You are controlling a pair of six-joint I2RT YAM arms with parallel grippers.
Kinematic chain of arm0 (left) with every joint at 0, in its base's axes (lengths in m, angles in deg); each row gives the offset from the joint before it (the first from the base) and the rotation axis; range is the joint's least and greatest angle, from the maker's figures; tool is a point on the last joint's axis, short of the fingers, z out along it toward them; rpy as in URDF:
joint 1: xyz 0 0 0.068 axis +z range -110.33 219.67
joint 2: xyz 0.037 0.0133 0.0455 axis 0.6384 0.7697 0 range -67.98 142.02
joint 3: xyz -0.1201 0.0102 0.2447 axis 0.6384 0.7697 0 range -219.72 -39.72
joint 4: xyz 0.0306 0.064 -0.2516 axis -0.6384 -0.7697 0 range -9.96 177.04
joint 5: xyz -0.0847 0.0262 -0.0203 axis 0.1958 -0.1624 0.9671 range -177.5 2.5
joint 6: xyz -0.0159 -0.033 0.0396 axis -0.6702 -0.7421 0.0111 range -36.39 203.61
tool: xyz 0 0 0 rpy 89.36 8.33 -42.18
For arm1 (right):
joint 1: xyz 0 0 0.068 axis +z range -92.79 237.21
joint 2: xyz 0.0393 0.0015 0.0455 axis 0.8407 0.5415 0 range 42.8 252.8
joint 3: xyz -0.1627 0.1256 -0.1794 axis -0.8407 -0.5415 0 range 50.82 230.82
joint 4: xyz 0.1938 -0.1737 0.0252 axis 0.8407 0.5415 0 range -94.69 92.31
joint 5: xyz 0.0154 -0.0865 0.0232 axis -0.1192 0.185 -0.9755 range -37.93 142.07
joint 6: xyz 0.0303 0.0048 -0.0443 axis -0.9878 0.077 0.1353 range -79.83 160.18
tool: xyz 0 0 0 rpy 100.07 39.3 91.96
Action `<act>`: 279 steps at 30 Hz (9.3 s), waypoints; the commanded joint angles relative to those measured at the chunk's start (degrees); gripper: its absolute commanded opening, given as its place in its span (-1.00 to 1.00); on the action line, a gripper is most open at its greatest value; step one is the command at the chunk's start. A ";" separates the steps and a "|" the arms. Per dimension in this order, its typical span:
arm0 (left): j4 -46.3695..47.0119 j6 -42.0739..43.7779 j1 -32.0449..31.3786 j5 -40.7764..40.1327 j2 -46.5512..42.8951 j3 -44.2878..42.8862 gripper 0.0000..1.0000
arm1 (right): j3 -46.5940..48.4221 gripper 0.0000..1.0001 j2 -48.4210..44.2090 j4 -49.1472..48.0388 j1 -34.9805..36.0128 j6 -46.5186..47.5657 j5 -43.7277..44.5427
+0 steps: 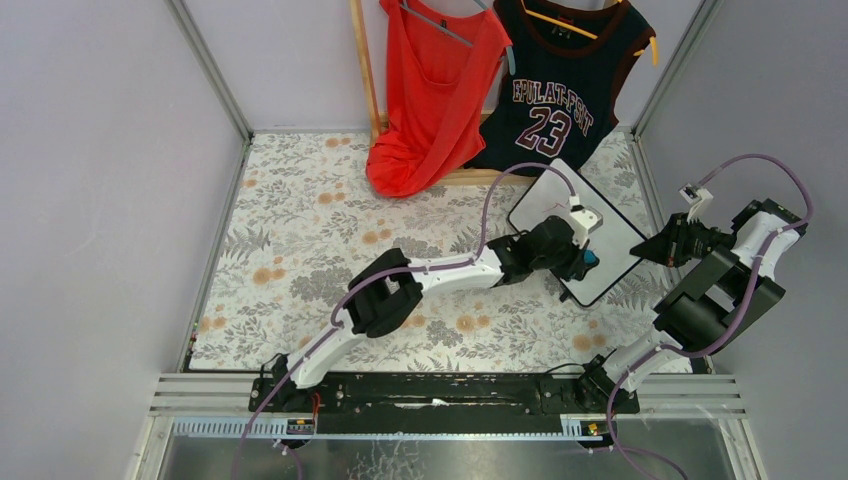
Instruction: Erase the whiteboard
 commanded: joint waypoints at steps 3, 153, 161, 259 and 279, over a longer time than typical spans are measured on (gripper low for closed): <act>-1.46 1.19 6.36 -3.59 -1.02 -1.19 -1.00 | -1.63 -1.00 -1.84 2.32 1.08 3.32 8.25; -3.08 4.23 13.36 -6.60 -7.91 0.52 -1.00 | -4.31 -1.00 -4.93 2.32 2.02 3.90 9.39; -0.33 4.71 11.94 -6.88 -12.21 5.10 -1.00 | -4.23 -1.00 -4.74 2.31 2.13 3.79 8.90; -1.16 -2.67 15.85 -5.85 -8.34 12.27 -1.00 | -5.42 -1.00 -5.69 2.31 3.53 3.77 9.22; -19.62 -2.14 16.56 -7.09 -23.06 8.29 -1.00 | -4.68 -1.00 -5.21 1.59 3.58 2.07 10.72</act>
